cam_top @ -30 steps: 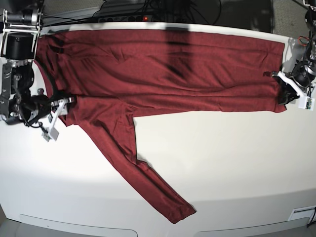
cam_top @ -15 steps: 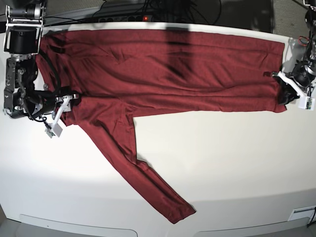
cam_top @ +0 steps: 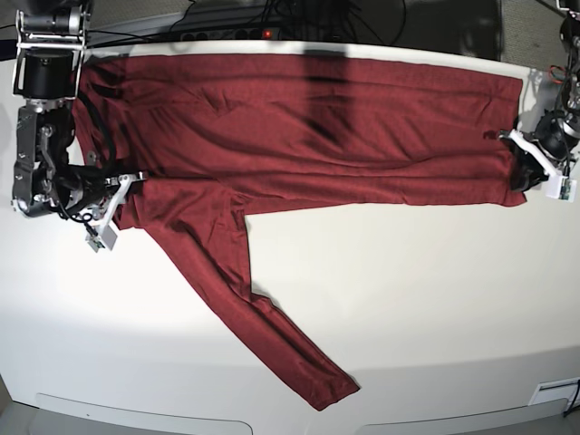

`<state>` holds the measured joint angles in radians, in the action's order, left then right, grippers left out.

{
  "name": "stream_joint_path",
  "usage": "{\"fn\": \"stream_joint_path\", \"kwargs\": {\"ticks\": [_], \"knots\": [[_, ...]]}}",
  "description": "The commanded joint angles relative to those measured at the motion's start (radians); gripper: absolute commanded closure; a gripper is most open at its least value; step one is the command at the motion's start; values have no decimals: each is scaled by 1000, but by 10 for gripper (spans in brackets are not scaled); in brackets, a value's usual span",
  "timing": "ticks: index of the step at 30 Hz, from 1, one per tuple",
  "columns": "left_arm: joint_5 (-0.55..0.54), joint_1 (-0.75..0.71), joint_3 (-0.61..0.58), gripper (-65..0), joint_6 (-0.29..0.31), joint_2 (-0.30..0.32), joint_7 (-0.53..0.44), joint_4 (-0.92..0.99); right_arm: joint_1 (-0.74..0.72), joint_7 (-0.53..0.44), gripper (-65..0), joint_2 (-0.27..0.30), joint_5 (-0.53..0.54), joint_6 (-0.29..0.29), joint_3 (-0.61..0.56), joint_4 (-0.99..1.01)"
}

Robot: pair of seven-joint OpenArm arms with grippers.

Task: Fold the T-shirt properly
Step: 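Release the folded shirt and raise both grippers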

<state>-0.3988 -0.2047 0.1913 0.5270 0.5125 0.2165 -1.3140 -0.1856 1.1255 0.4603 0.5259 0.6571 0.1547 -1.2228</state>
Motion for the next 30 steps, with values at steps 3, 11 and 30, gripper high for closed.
{"fn": "stream_joint_path", "kwargs": {"ticks": [3,11,30], "knots": [[-10,11,11,0,4,19,-31,-17,-16,-23,0,13,1,-7,5,2],[-11,11,12,0,3,21,-31,-17,-28,-31,0,22,12,-2,24,-16],[-55,-4,13,0,3,24,82,-158,27,155,0,77,219,29,163,-133]]}}
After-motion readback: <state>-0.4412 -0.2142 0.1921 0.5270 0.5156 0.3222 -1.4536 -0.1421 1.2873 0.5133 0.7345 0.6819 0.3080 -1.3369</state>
